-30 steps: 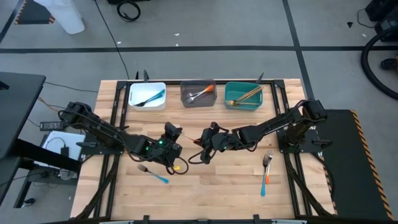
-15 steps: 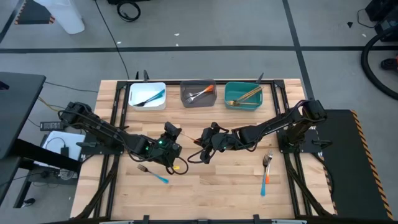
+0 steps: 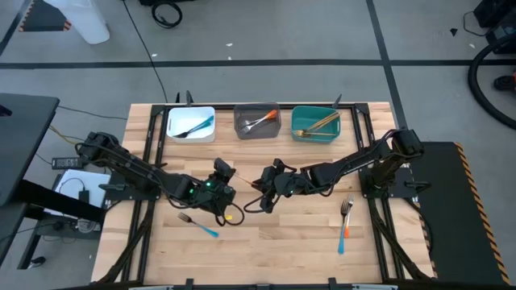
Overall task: Sort silverware by color (type)
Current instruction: Put the orange fork into the black bin
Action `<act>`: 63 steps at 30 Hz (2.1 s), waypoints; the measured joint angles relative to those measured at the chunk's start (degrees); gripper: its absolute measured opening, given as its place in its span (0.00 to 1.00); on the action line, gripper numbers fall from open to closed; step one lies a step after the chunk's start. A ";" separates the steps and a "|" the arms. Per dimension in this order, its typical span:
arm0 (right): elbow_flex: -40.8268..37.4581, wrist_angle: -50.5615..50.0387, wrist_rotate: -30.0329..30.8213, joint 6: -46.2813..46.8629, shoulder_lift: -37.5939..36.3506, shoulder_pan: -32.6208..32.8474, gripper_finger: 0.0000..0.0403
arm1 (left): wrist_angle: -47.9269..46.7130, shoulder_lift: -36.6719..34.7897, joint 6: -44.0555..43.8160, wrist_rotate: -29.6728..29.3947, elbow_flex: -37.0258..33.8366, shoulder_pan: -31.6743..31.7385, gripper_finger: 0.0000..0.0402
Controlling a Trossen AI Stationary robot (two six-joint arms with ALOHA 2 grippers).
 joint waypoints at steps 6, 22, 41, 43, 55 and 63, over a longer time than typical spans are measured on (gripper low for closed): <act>0.00 -0.16 0.38 -1.07 -0.04 0.00 0.25 | -0.60 0.00 -2.67 3.18 0.00 1.68 0.05; -0.02 -9.67 8.00 -0.73 -5.71 1.47 0.44 | 0.62 0.00 -3.64 10.24 0.02 9.18 0.06; -0.02 -12.04 14.68 2.26 -5.71 7.72 0.44 | 12.00 0.19 0.05 25.13 0.05 25.34 0.07; -0.02 -12.10 15.68 3.06 -5.65 8.34 0.44 | 13.38 0.28 1.21 25.87 0.07 26.67 0.07; -1.59 -9.00 21.14 6.07 -5.61 10.76 0.44 | 26.26 3.24 1.15 31.63 0.11 34.87 0.07; -6.79 0.61 21.93 7.74 -5.53 12.69 0.44 | 33.98 4.07 -4.43 37.25 0.09 39.12 0.07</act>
